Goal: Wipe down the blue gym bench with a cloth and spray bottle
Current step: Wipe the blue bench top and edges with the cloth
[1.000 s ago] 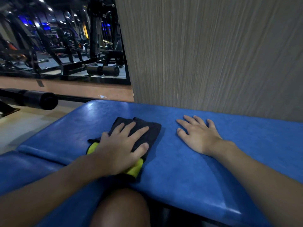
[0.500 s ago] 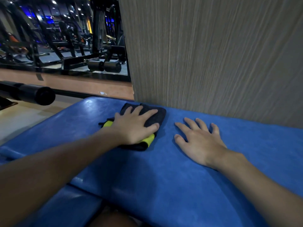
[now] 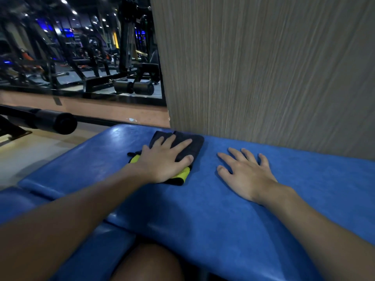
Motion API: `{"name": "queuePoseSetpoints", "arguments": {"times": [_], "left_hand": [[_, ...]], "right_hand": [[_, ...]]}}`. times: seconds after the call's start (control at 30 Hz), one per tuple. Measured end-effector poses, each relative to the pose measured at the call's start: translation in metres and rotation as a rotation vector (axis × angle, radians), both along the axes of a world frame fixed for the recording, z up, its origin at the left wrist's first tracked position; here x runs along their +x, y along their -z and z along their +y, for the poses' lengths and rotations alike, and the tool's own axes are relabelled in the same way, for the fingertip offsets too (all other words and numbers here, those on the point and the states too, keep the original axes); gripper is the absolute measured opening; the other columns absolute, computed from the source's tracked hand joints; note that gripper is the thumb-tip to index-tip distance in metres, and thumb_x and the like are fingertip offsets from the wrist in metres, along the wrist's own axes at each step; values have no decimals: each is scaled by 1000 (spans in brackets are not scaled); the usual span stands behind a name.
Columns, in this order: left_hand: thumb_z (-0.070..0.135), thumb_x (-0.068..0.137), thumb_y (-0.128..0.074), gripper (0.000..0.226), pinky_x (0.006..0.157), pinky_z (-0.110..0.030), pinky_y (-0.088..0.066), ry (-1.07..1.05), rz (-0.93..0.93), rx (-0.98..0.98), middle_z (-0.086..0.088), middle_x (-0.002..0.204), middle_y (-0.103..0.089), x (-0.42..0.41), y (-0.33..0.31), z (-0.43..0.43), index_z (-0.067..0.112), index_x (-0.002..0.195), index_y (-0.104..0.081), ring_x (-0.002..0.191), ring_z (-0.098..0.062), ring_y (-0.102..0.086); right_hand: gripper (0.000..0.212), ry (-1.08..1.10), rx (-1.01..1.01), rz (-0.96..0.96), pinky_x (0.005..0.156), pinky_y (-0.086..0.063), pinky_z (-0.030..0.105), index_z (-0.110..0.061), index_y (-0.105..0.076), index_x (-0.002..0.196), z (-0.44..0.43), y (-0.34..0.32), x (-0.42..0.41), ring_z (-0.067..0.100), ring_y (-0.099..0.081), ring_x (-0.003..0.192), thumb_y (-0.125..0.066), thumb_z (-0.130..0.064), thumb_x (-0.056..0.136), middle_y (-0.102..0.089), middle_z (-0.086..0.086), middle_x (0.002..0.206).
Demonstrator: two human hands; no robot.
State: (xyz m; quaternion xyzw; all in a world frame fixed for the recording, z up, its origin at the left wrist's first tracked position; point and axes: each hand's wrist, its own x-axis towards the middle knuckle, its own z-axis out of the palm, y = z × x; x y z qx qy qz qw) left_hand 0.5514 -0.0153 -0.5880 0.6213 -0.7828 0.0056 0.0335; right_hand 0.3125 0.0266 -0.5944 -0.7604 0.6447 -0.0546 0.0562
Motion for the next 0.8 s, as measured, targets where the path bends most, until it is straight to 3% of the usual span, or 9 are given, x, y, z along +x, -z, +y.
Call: {"name": "queuePoseSetpoints", "arguments": {"times": [0.17,0.33,0.53,0.7,0.8], "left_hand": [[83,67,3,86,115,-56,-18,-13,-12,40,7,169,-1,26,-4,75,60,150,3,155,-22,-1],[81,71,0,81,116,-56,-20,17,-29,2,9,168,2,44,-1,110,60,149,8,154,-21,0],[81,69,-3,82,115,-56,-21,3,1,13,8,168,-5,34,-3,80,62,149,1,153,-23,-5],[74,93,-24,63,116,-62,-15,-7,-8,46,5,168,-5,20,-6,14,58,151,-5,153,-26,-4],[73,93,-24,61,114,-65,-16,-25,4,15,4,168,-9,9,-4,-32,59,150,-8,152,-30,-9]], "right_hand": [[59,4,18,12,120,1,57,-41,-18,155,3,-4,1,21,-1,153,-16,-59,99,-8,-8,166],[55,-17,8,70,118,-2,60,-36,-27,153,2,-13,8,22,-5,153,-22,-54,101,-14,-5,165],[58,-68,10,5,119,-1,59,-38,-22,154,-9,-11,33,19,-1,153,-23,-58,100,-9,-9,166],[60,-68,15,30,119,3,58,-40,-16,155,-13,0,36,19,4,153,-15,-60,98,-3,-10,167],[60,-72,7,38,119,4,57,-41,-14,155,-12,1,35,17,5,153,-14,-59,98,-2,-10,167]]}}
